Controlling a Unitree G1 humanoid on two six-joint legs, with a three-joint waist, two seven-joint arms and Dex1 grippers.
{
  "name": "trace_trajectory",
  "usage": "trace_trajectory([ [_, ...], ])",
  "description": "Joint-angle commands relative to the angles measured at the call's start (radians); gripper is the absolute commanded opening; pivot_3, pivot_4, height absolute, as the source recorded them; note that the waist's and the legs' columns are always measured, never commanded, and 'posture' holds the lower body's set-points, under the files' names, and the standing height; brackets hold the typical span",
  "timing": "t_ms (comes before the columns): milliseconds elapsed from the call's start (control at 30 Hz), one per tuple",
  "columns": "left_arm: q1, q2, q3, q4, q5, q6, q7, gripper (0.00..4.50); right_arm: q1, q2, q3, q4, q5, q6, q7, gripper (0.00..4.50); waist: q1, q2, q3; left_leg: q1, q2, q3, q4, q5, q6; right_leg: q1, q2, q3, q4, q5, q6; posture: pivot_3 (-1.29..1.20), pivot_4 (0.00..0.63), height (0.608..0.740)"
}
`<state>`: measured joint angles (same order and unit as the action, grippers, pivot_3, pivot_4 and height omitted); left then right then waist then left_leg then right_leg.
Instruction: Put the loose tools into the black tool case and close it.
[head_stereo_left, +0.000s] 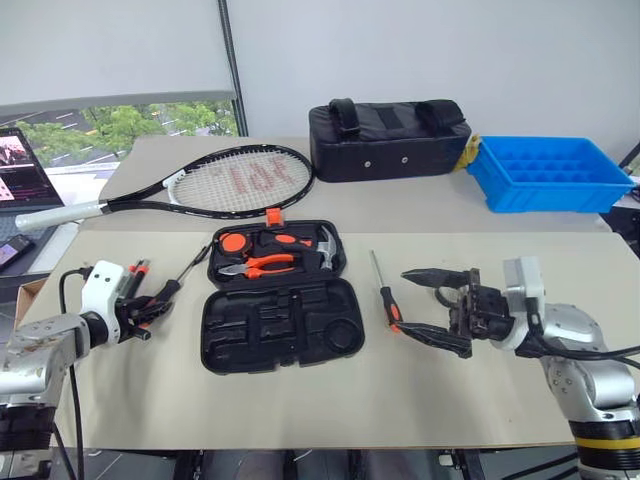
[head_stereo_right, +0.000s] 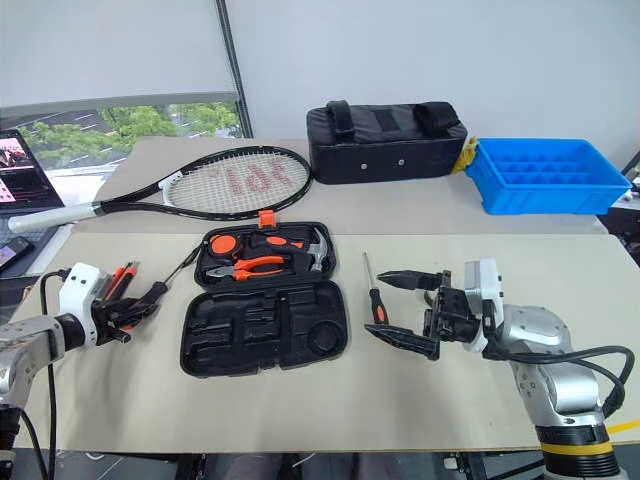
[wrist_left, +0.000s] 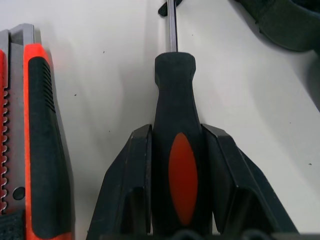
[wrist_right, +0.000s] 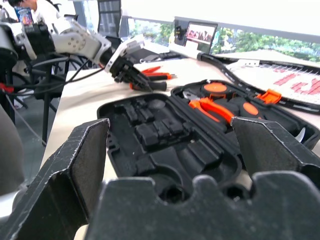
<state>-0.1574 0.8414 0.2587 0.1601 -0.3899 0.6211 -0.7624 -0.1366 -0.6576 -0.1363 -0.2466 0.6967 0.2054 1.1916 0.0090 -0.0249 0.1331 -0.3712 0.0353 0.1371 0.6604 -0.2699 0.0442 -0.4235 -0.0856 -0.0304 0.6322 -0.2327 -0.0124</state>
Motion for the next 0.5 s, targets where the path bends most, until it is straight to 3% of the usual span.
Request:
trace_trajectory([
  [33,-0.033,0.007,0.098,-0.048,-0.061,-0.028,-0.027,0.97,-0.001,0.014,-0.056,-0.047,0.066,0.014,-0.024,4.5,0.0,0.0,0.0,0.0,0.0,0.0,0.0,0.0,0.0,0.0,-0.002,-0.003,0.0,0.0,0.0,0.0,0.15,0.712],
  [133,-0.051,0.034,0.168,-0.056,-0.085,-0.078,-0.048,0.97,0.011,0.003,-0.077,-0.05,0.071,0.02,-0.03,4.5,0.0,0.0,0.0,-0.001,0.0,-0.002,0.0,0.0,0.0,-0.001,-0.006,-0.011,0.0,0.0,-0.001,0.0,0.15,0.712],
  [267,-0.192,0.084,0.215,-0.036,-0.118,-0.112,-0.072,0.97,0.023,-0.024,-0.099,-0.035,0.056,0.038,-0.03,4.5,0.003,-0.001,0.001,-0.002,0.0,-0.003,0.0,0.001,-0.001,0.0,-0.006,-0.013,0.0,0.0,-0.002,0.0,0.15,0.712],
  [433,-0.345,0.052,0.115,-0.143,-0.241,-0.109,-0.265,0.97,0.013,-0.026,-0.098,-0.026,0.039,0.037,-0.043,4.5,0.007,-0.001,0.001,-0.002,0.0,-0.003,0.001,0.002,-0.001,0.002,-0.008,-0.017,-0.001,0.0,-0.002,0.0,0.15,0.712],
  [500,-0.336,0.067,0.001,-0.204,-0.222,-0.116,-0.379,0.97,0.019,-0.029,-0.101,-0.022,0.03,0.033,-0.045,4.5,0.004,0.0,0.0,-0.003,-0.001,-0.002,0.001,0.006,-0.004,0.002,-0.007,-0.017,-0.001,0.0,-0.001,0.0,0.15,0.712],
])
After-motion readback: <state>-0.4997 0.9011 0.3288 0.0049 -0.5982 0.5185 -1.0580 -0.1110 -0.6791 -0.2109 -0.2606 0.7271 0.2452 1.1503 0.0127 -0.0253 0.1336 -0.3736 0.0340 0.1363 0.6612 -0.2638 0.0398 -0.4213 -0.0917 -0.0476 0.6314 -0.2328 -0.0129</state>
